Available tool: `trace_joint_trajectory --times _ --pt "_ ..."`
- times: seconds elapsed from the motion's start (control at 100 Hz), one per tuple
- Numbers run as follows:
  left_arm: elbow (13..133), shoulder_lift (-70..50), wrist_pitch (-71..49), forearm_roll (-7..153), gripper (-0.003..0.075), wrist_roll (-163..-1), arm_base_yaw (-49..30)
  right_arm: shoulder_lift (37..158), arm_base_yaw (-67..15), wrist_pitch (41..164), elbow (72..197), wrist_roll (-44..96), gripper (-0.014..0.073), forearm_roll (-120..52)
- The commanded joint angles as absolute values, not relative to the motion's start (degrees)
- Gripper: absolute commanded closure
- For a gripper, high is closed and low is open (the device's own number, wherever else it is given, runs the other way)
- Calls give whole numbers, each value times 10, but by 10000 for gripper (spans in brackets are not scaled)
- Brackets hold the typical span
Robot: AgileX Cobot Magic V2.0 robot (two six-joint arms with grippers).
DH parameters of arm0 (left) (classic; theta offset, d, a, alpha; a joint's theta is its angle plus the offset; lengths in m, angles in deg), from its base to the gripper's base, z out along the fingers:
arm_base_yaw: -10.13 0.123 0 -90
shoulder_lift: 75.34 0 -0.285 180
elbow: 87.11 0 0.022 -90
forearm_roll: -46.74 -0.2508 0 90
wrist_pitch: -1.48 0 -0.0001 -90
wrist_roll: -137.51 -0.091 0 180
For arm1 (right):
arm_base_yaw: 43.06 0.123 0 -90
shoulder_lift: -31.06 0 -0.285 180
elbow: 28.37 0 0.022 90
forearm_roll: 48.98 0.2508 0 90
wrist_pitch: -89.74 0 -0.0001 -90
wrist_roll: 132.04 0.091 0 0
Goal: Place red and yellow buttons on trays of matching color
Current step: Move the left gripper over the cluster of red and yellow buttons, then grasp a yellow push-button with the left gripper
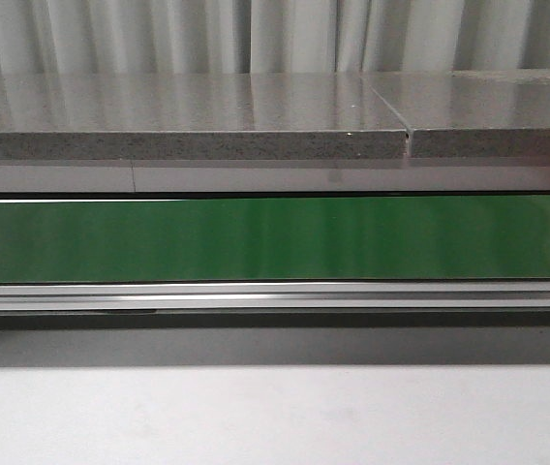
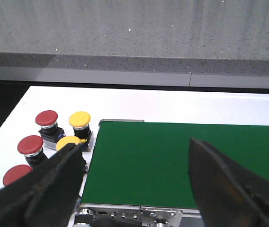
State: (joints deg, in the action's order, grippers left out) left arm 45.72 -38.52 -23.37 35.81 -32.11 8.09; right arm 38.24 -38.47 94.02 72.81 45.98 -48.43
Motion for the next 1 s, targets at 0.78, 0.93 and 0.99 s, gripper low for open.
trace_joint_trajectory --times 0.78,0.93,0.99 --pt "690 -34 -550 431 249 -233 282 377 -389 893 737 456 659 -490" --pt "692 21 -564 436 249 -233 305 377 -389 893 737 456 659 -490" --pt "692 39 -563 443 249 -233 315 377 -389 893 737 456 659 -490"
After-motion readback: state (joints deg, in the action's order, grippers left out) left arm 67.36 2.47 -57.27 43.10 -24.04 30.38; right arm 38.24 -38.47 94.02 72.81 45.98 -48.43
